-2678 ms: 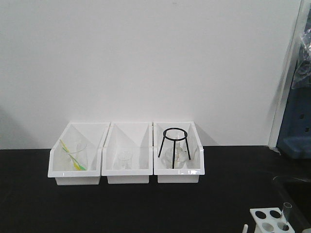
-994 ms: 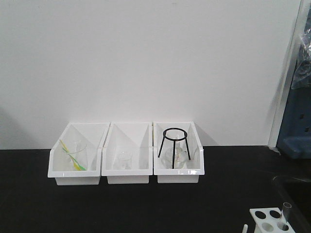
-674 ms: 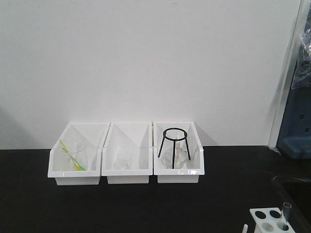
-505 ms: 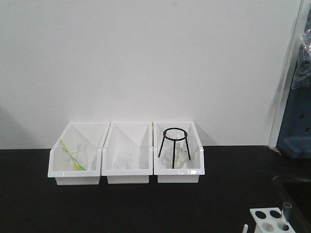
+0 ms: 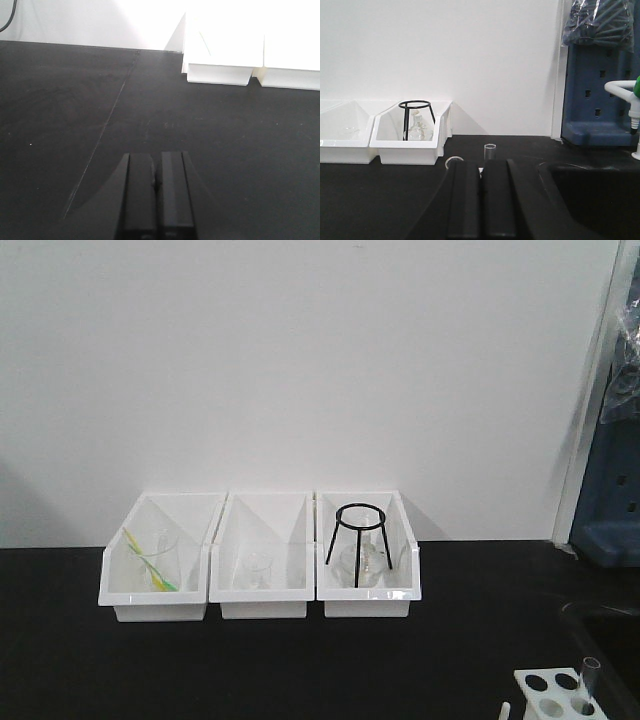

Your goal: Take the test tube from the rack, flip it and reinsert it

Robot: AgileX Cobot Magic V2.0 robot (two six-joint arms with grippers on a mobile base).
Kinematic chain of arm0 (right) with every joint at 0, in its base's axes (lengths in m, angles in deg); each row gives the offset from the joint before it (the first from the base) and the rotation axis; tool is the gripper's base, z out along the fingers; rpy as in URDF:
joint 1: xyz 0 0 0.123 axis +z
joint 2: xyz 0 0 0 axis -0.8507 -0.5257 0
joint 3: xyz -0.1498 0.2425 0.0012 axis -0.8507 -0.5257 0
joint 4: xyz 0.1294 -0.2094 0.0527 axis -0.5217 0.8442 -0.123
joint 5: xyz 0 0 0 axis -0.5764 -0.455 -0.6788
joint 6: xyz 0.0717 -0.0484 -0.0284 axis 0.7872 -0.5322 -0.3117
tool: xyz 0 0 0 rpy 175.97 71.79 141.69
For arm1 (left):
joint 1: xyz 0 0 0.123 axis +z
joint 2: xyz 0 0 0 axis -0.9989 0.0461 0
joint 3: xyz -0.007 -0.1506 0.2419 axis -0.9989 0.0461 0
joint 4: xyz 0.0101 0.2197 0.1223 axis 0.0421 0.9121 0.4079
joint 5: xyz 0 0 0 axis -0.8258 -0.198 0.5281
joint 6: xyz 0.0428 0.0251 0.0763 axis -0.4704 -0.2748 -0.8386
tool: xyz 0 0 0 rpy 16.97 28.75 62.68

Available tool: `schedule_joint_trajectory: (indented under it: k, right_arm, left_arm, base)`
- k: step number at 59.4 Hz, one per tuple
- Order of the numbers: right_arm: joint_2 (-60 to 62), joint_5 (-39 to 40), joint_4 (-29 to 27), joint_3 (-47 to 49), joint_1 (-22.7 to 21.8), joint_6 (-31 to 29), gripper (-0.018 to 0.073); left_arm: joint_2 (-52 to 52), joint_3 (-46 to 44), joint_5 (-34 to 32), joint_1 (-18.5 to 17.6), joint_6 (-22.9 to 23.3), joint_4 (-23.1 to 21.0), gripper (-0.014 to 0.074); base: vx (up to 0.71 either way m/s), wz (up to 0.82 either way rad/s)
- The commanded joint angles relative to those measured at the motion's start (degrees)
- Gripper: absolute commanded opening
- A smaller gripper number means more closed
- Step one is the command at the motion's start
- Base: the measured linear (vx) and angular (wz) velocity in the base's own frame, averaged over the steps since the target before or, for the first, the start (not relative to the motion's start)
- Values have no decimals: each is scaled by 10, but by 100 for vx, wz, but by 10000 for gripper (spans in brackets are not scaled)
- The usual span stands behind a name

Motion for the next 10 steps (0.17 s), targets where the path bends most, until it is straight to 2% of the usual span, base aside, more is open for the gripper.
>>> schedule_joint_trajectory:
  k: [1,10]
  right_arm:
    - [5,51,0,0,-2,-1,-8]
    - [5,51,0,0,-2,-1,-8]
  left_arm:
    - [-2,1,-50,-5,0,-2,-6]
    - [-2,1,-50,-5,0,-2,-6]
  base:
    - [0,0]
    - [0,0]
